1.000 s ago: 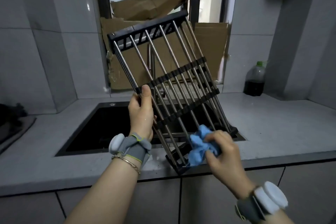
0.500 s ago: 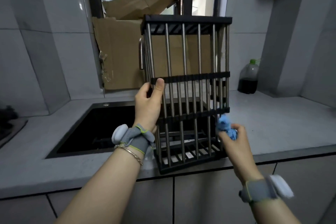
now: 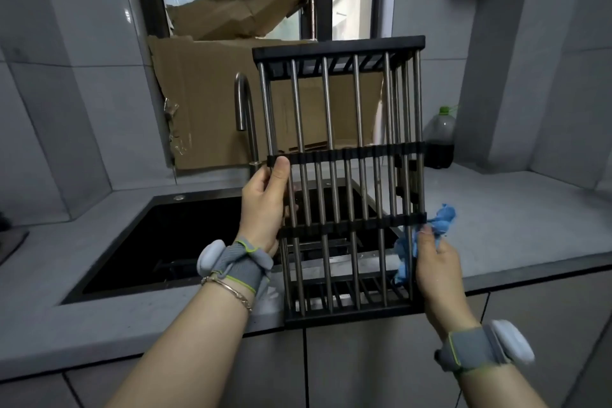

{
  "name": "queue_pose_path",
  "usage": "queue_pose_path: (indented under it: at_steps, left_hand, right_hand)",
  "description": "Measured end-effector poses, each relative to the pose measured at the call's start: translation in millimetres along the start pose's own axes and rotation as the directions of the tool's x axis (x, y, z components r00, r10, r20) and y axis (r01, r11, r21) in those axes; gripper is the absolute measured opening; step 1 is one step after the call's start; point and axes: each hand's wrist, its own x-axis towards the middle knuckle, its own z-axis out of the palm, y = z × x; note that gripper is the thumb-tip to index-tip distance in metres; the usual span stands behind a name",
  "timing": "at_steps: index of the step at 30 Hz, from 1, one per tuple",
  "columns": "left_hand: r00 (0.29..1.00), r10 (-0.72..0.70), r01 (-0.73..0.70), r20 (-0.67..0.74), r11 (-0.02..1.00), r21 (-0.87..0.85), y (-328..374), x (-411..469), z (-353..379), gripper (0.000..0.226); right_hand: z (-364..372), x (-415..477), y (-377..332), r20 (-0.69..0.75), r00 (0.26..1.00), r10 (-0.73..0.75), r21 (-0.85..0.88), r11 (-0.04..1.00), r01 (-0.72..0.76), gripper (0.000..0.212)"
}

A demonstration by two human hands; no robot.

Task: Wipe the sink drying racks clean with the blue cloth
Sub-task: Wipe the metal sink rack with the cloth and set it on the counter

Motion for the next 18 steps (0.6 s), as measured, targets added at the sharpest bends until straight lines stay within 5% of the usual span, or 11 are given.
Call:
queue_pose_path:
  at_steps: [4, 7, 9, 11, 13, 16, 18]
  left_hand:
    - [0.998, 0.059, -0.058, -0.022, 0.998, 0.030, 6, -2, -4, 0.057]
    - [0.995, 0.098, -0.097, -0.008, 0.994, 0.051, 3, -6, 2, 0.033]
    - [0.992, 0.126, -0.126, 0.001, 0.991, 0.046, 5, -9, 12, 0.025]
    - [0.989, 0.145, -0.146, 0.031, 0.989, 0.036, 8, -11, 21, 0.016]
    - [0.986, 0.167, -0.166, 0.019, 0.985, -0.038, 11, -13, 23, 0.006]
    - [0.988, 0.139, -0.141, -0.068, 0.989, -0.035, 17, -13, 20, 0.065]
    - [0.993, 0.094, -0.092, -0.065, 0.995, 0.032, 18, -13, 15, 0.101]
  right_hand:
    - [3, 0, -27, -0.235, 0.957, -0.169, 0.112, 0.973, 0.200, 0.013]
    - [27, -14, -64, -0.009, 0.867, -0.499, -0.008, 0.867, 0.499, 0.020]
    - [55, -25, -79, 0.195, 0.704, -0.683, -0.204, 0.673, 0.711, 0.041]
    - [77, -35, -83, 0.329, 0.575, -0.749, -0.343, 0.473, 0.812, 0.054]
    - [82, -33, -85, 0.373, 0.524, -0.766, -0.368, 0.396, 0.841, 0.058]
    - [66, -13, -80, 0.360, 0.490, -0.794, -0.422, 0.330, 0.844, 0.058]
    - [52, 2, -78, 0.236, 0.594, -0.769, -0.412, 0.475, 0.778, 0.054]
